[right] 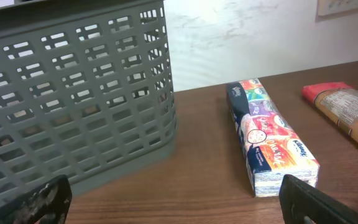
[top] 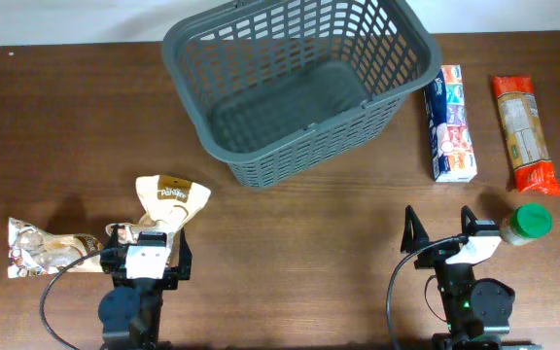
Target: Pack container
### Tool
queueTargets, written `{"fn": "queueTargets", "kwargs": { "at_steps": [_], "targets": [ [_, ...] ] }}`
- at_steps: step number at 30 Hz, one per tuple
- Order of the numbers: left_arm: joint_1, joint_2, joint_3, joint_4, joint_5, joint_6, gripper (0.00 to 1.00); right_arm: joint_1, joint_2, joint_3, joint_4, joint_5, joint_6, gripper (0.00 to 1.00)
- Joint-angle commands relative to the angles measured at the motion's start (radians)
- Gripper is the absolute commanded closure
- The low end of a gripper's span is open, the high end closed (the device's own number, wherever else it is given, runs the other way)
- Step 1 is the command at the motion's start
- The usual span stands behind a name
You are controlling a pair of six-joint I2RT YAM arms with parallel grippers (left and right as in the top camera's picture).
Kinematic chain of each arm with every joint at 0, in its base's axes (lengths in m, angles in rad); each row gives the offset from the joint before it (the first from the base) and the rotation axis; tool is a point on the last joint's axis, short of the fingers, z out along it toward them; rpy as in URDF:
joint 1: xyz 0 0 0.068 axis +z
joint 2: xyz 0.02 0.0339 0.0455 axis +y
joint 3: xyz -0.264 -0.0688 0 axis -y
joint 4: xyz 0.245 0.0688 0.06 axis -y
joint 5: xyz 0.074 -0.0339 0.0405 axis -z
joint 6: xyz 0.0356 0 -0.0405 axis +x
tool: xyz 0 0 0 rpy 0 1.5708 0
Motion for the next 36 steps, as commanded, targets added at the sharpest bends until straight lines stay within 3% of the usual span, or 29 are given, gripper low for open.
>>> {"fn": "queueTargets", "kwargs": {
  "at_steps": [1, 5, 11, 16, 31, 36],
  "targets": [
    [-0.003, -0.010, -0.004, 0.006, -0.008, 0.011, 0.01, 0.012, -0.010, -0.005, -0.007, -0.002, -0.006, 0.01],
    [-0.003, -0.010, -0.004, 0.003, 0.142, -0.031, 0.01, 0.011, -0.010, -0.005, -0.007, -0.002, -0.006, 0.01],
    [-0.003, 0.006, -0.004, 0.006, 0.598, -0.309, 0.01, 0.011, -0.010, -0.005, -0.007, -0.002, -0.006, 0.01],
    [-0.003, 0.012, -0.004, 0.006, 0.917, -0.327, 0.01, 0.012, -0.010, -0.005, -0.007, -0.002, -0.006, 0.01],
    [-0.003, 0.012, -0.004, 0.023, 1.102, -0.339, 0.01, 0.012, -0.011, -0.005, -0.007, -0.002, -0.005, 0.01],
    [-0.003, 0.012, -0.004, 0.073, 1.147, -0.444, 0.01, 0.012, -0.010, -0.005, 0.000, -0.074, 0.107, 0.01]
  ]
}}
